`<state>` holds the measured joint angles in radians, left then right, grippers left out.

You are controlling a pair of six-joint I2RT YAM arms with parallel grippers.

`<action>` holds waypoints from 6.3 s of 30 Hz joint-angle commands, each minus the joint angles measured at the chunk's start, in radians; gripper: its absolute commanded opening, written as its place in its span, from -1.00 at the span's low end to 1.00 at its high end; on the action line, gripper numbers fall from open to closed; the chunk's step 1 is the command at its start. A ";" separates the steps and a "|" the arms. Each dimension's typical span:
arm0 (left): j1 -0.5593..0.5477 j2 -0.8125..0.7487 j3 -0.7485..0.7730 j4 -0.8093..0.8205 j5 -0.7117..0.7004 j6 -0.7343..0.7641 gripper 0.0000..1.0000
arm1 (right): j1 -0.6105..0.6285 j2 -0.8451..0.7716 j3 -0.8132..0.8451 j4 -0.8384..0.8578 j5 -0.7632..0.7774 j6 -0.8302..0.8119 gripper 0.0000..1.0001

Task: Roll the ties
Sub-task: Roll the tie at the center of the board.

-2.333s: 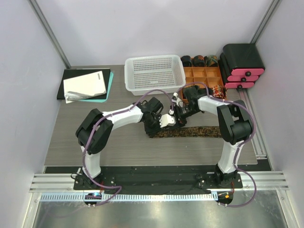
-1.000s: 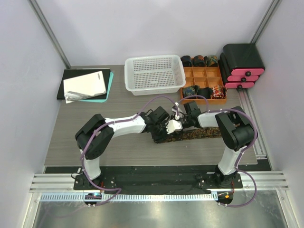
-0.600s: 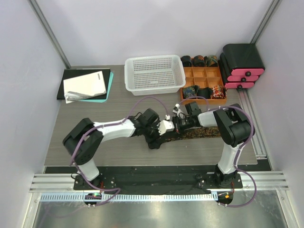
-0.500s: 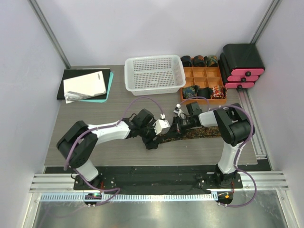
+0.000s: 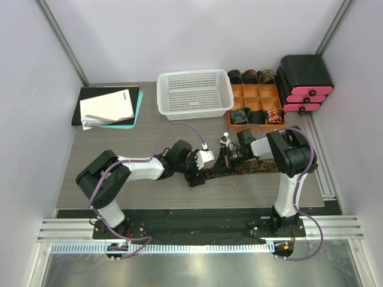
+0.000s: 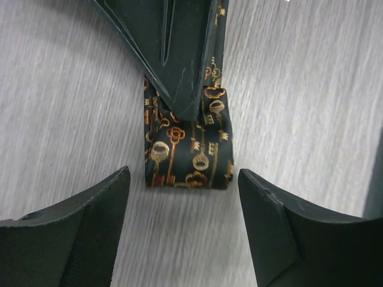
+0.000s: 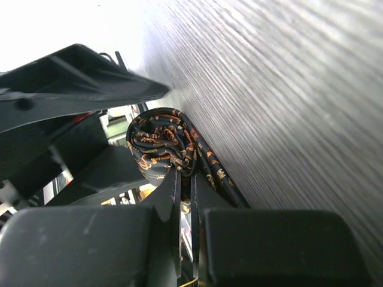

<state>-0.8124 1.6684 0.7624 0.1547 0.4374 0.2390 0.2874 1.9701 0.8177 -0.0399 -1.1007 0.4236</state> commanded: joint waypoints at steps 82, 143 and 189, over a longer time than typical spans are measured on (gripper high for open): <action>0.004 0.125 0.247 -0.053 0.083 -0.070 -0.03 | -0.019 0.027 0.040 -0.063 0.187 -0.091 -0.97; 0.009 0.102 0.193 -0.026 0.069 0.065 0.73 | -0.067 0.050 0.164 -0.407 0.251 -0.296 -0.97; 0.010 0.040 0.195 -0.162 0.098 0.181 -0.02 | -0.002 0.044 0.120 -0.233 0.236 -0.129 -0.97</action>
<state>-0.8036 1.7229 0.9440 -0.0540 0.4908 0.4400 0.2749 1.9812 0.9379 -0.2916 -1.0077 0.3271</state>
